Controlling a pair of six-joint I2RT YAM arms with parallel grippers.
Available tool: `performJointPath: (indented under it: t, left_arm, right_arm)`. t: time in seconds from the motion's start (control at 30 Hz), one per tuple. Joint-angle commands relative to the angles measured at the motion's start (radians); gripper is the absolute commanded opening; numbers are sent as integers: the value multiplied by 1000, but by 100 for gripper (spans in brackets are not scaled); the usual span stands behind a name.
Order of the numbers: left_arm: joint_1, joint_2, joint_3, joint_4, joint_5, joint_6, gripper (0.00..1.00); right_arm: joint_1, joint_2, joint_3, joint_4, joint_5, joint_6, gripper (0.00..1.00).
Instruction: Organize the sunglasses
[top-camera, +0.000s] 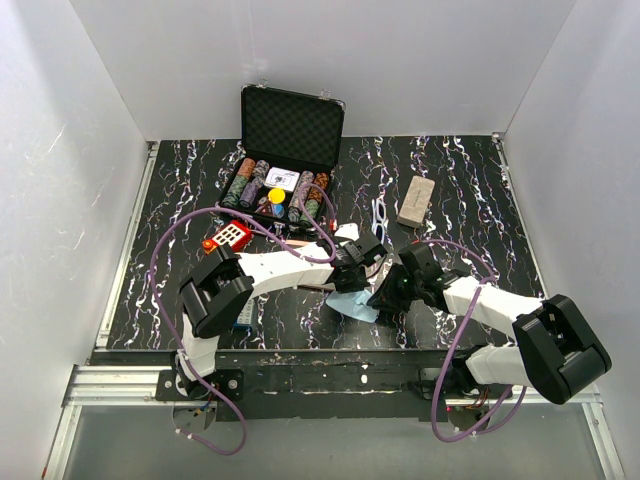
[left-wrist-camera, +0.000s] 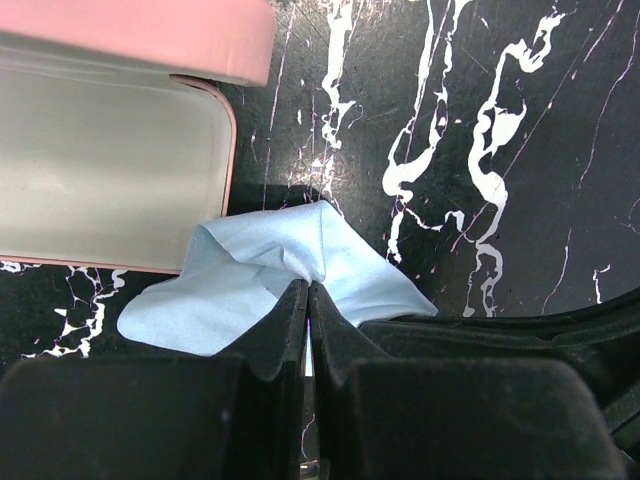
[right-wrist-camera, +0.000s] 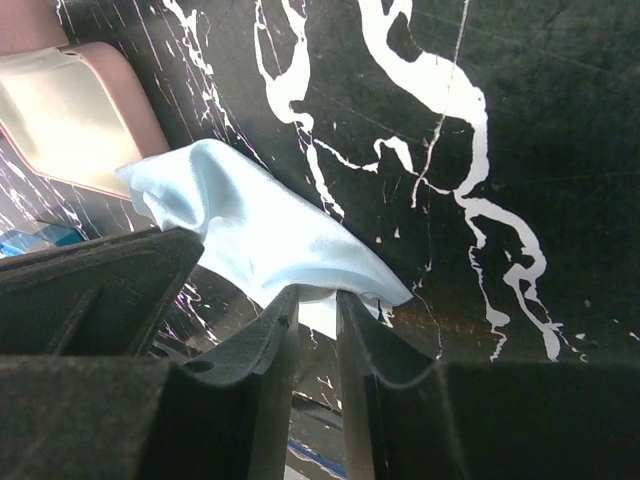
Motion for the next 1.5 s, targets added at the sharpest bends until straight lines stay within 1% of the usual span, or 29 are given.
performJointPath:
  t: [0.0,0.23,0.33,0.4,0.47,0.53,0.63,0.77,0.97,1.27,1.47]
  left_arm:
    - [1,-88,-6,7,-3,-3,0]
    - [1,-87,-8,8,-2,-4,0]
    - [1,-87,-8,8,0,-4,0]
    - [1,-85,-8,10,0,-4,0]
    - [1,-87,-8,10,1,-3,0]
    - [1,-87,-8,8,0,-3,0]
    - [1,-90,-9,7,-2,-1,0]
    - [1,-97,-11,8,3,-1,0]
    - [1,-130,-26,8,14,-1,0]
    - [1,-183,-89,8,18,-15,0]
    - [1,-195,-118,2,18,-17,0]
  right_arm:
    - [6,-1,31,36,3,5,30]
    - [6,-7,28,54,9,15,32]
    - [6,-6,28,56,18,20,30]
    - [6,2,30,54,21,23,26]
    - [6,13,36,46,21,23,18]
    - [6,13,38,43,23,21,13]
    - [6,-9,44,14,38,14,5]
    - [6,-43,65,-59,55,-20,5]
    - [6,-69,62,-122,-6,-51,5]
    - [6,-147,45,-173,6,-64,5]
    - [6,-116,47,-170,-47,-81,5]
